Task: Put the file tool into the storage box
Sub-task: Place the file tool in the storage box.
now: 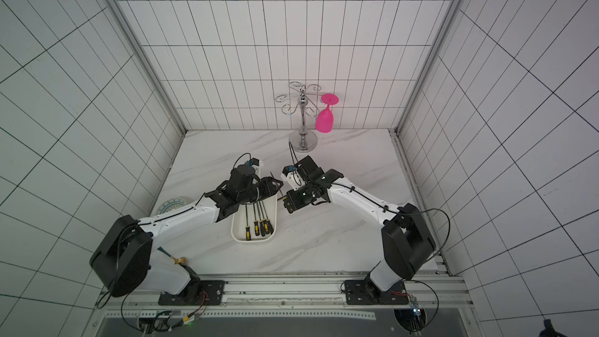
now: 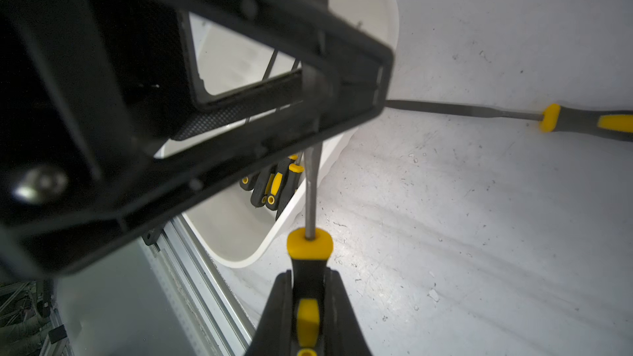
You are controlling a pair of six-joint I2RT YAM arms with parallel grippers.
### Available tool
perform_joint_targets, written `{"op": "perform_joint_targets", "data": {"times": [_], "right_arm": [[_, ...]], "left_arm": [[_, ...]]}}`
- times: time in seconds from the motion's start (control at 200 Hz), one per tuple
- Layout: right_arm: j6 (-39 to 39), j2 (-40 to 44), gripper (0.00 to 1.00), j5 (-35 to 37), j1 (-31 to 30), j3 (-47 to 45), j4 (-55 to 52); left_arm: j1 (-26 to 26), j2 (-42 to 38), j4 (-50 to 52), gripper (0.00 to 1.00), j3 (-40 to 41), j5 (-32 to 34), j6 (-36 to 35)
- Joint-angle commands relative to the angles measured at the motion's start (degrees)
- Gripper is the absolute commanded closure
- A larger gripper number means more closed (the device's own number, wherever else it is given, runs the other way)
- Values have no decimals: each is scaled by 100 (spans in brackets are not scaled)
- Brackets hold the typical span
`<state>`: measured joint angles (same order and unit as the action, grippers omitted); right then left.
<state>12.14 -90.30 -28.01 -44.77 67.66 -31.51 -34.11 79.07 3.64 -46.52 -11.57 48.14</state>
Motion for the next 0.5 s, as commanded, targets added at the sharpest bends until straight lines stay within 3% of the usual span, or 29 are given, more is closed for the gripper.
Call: {"op": "perform_joint_targets", "data": {"times": [0.0, 0.135, 0.2, 0.245, 0.495], "right_arm": [[-210, 118, 100, 32, -114, 299, -144], [-239, 127, 100, 129, -152, 327, -197], [-239, 154, 100, 149, -155, 313, -198], [-239, 175, 100, 169, -154, 303, -198], [-221, 289, 100, 182, -154, 275, -181]], "left_arm": [[-49, 121, -269, 26, -199, -91, 37], [-74, 244, -332, 31, -243, -108, 86], [-87, 279, -380, 51, -235, -117, 107], [-99, 300, -411, 59, -226, -87, 121], [-184, 524, -616, 60, -274, -133, 178]]}}
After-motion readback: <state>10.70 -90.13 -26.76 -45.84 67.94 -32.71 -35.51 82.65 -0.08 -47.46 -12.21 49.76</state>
